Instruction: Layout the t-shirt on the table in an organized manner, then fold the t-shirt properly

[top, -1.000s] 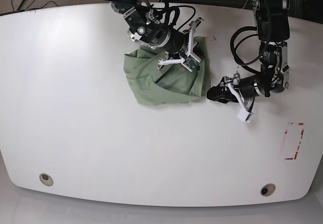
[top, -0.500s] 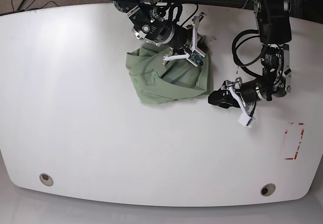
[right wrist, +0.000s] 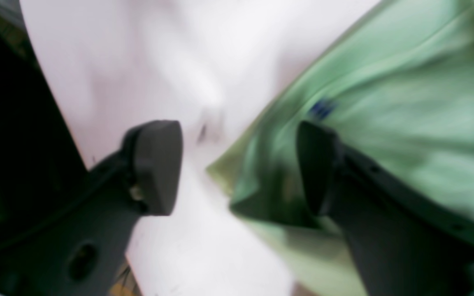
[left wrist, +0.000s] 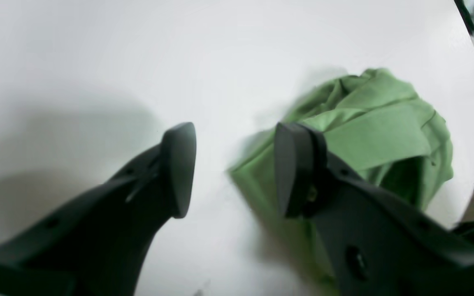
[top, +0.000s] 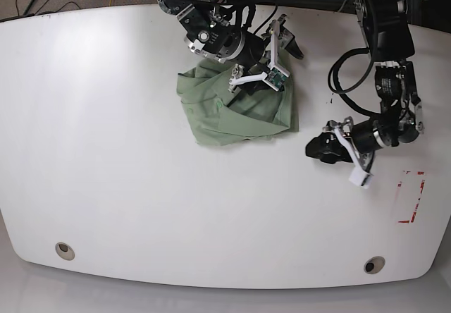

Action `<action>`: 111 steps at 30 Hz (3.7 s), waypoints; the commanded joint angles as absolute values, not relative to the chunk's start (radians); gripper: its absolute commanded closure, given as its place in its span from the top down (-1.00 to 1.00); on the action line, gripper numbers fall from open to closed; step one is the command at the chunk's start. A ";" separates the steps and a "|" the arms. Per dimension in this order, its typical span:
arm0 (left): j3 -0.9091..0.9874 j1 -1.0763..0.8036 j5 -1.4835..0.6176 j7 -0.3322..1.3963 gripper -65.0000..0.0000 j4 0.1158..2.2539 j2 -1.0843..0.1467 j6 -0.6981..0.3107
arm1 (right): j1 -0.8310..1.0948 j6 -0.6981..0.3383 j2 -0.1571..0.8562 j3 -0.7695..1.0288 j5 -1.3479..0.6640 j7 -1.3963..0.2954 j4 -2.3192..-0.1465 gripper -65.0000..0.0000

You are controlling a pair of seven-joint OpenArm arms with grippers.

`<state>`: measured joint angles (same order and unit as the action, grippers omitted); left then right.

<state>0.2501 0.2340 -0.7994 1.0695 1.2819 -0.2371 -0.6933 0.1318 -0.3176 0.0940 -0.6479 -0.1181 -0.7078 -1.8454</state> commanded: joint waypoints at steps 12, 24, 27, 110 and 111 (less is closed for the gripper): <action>0.303 0.107 -0.816 1.196 -0.12 1.639 -0.295 -0.698 | 0.114 -0.332 0.163 -0.443 -0.139 -0.717 -1.997 0.34; 0.136 -0.074 -0.809 1.193 -0.12 1.821 -0.363 -0.698 | 0.051 -0.433 0.200 -0.271 -0.136 -0.719 -1.937 -0.76; 0.090 -0.091 -0.785 1.191 -0.12 1.821 -0.375 -0.698 | 0.022 -0.458 0.199 -0.252 -0.136 -0.717 -1.882 -0.85; -0.076 0.128 -0.450 1.214 -0.12 1.819 -0.295 -0.698 | 0.206 -0.400 0.193 -0.140 -0.133 -0.602 -1.896 -0.86; -0.071 0.090 -0.450 1.214 -0.12 1.842 -0.295 -0.698 | 0.205 -0.403 0.193 -0.140 -0.133 -0.601 -1.880 -0.86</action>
